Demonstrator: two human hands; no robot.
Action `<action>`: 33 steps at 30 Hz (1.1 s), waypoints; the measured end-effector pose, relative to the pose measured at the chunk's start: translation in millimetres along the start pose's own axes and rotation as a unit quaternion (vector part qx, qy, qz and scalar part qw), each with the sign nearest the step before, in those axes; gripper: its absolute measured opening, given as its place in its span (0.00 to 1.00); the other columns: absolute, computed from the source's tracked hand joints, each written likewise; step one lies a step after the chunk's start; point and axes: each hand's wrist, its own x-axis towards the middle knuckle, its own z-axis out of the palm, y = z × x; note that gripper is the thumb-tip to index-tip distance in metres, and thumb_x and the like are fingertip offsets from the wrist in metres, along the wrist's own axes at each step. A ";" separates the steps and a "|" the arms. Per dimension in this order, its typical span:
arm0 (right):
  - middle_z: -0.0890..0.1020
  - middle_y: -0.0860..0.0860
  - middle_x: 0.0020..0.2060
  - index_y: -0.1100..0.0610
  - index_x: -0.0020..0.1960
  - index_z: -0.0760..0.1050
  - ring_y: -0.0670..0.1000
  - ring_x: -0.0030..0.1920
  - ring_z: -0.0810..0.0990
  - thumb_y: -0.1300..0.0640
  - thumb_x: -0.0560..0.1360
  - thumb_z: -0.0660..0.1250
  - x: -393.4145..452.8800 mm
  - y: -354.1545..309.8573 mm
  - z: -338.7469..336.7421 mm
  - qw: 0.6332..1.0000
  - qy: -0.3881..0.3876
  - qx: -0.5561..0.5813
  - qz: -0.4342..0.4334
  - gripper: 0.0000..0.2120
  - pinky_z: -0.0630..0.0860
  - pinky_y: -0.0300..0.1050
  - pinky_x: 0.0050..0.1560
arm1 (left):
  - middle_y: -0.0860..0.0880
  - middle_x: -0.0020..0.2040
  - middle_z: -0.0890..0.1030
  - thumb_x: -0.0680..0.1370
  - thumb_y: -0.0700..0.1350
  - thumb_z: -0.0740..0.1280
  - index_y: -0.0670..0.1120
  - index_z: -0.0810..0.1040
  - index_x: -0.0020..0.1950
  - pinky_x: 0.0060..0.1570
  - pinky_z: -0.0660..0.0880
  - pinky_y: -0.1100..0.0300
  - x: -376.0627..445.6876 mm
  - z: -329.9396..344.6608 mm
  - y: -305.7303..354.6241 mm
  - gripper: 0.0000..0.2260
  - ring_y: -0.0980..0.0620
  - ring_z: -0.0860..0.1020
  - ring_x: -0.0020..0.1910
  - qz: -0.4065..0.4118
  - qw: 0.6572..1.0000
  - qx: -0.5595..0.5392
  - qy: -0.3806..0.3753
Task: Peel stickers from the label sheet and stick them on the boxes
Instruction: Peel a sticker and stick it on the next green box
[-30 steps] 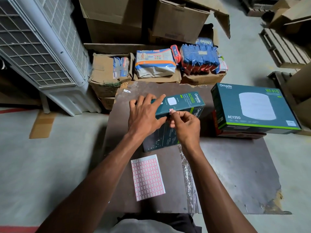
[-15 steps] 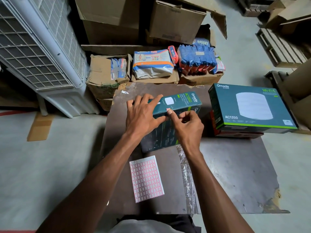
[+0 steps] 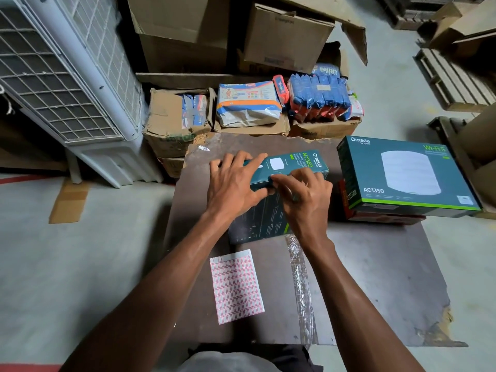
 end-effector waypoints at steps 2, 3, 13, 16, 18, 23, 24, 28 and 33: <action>0.81 0.53 0.49 0.47 0.59 0.85 0.56 0.48 0.76 0.52 0.75 0.76 2.5 0.7 -1.0 0.999 0.000 -0.027 -0.018 0.13 0.60 0.46 0.47 | 0.50 0.66 0.75 0.74 0.69 0.68 0.57 0.67 0.78 0.59 0.65 0.49 0.6 0.0 -0.5 0.35 0.47 0.72 0.63 0.001 1.000 0.001 -0.004; 0.81 0.53 0.50 0.46 0.60 0.84 0.57 0.49 0.76 0.50 0.76 0.75 2.9 1.8 -1.7 0.999 -0.001 -0.035 -0.023 0.13 0.59 0.46 0.48 | 0.50 0.66 0.75 0.74 0.69 0.68 0.57 0.67 0.78 0.59 0.65 0.49 0.4 0.1 -0.1 0.35 0.47 0.72 0.64 0.001 1.000 0.000 -0.006; 0.81 0.52 0.48 0.46 0.65 0.82 0.55 0.48 0.73 0.56 0.73 0.77 -4.1 7.1 0.9 0.999 -0.003 0.041 0.022 0.21 0.66 0.49 0.44 | 0.50 0.66 0.75 0.74 0.67 0.69 0.57 0.66 0.79 0.59 0.65 0.49 -2.8 -1.3 0.4 0.36 0.47 0.72 0.63 0.010 1.000 0.007 -0.003; 0.81 0.52 0.47 0.49 0.62 0.84 0.51 0.49 0.72 0.55 0.74 0.75 -6.7 9.0 -0.3 0.995 0.015 0.091 0.048 0.16 0.67 0.48 0.44 | 0.50 0.65 0.75 0.73 0.68 0.69 0.57 0.66 0.79 0.59 0.66 0.49 -7.5 0.0 1.5 0.37 0.47 0.73 0.62 0.015 1.000 0.014 0.001; 0.80 0.52 0.47 0.49 0.59 0.85 0.51 0.49 0.73 0.55 0.74 0.76 -8.3 8.7 0.1 0.996 0.002 0.086 0.039 0.14 0.70 0.51 0.44 | 0.50 0.66 0.75 0.73 0.68 0.70 0.56 0.66 0.79 0.59 0.66 0.49 -9.1 -0.1 2.0 0.37 0.47 0.73 0.63 0.016 1.000 0.011 0.000; 0.79 0.53 0.53 0.47 0.60 0.84 0.53 0.55 0.72 0.52 0.74 0.76 -8.3 1.3 -10.7 0.996 -0.020 0.062 0.053 0.15 0.71 0.51 0.48 | 0.50 0.67 0.74 0.73 0.65 0.71 0.54 0.63 0.81 0.63 0.64 0.50 -10.3 -4.3 -1.3 0.39 0.47 0.72 0.65 0.027 0.999 -0.020 -0.011; 0.78 0.53 0.58 0.46 0.63 0.83 0.54 0.60 0.71 0.51 0.74 0.77 -6.6 -1.0 -15.4 0.998 -0.023 0.044 0.042 0.18 0.71 0.52 0.52 | 0.50 0.69 0.74 0.73 0.64 0.72 0.54 0.61 0.81 0.65 0.64 0.50 -10.9 -5.5 -3.1 0.40 0.47 0.72 0.66 0.031 0.999 -0.031 -0.017; 0.65 0.51 0.79 0.46 0.79 0.65 0.55 0.81 0.56 0.41 0.71 0.77 11.4 -3.5 -29.0 0.984 -0.177 -0.019 -0.027 0.40 0.57 0.59 0.75 | 0.50 0.73 0.71 0.73 0.59 0.75 0.52 0.55 0.83 0.70 0.62 0.49 -14.6 -10.9 -9.1 0.44 0.47 0.69 0.70 0.034 0.994 -0.096 -0.046; 0.70 0.51 0.75 0.48 0.81 0.60 0.56 0.75 0.66 0.35 0.69 0.76 40.2 -6.1 -24.5 0.953 -0.278 -0.096 -0.067 0.48 0.58 0.63 0.73 | 0.48 0.74 0.67 0.67 0.60 0.80 0.51 0.59 0.81 0.71 0.65 0.50 -24.7 -7.3 -13.7 0.49 0.47 0.66 0.71 -0.029 0.988 -0.149 0.032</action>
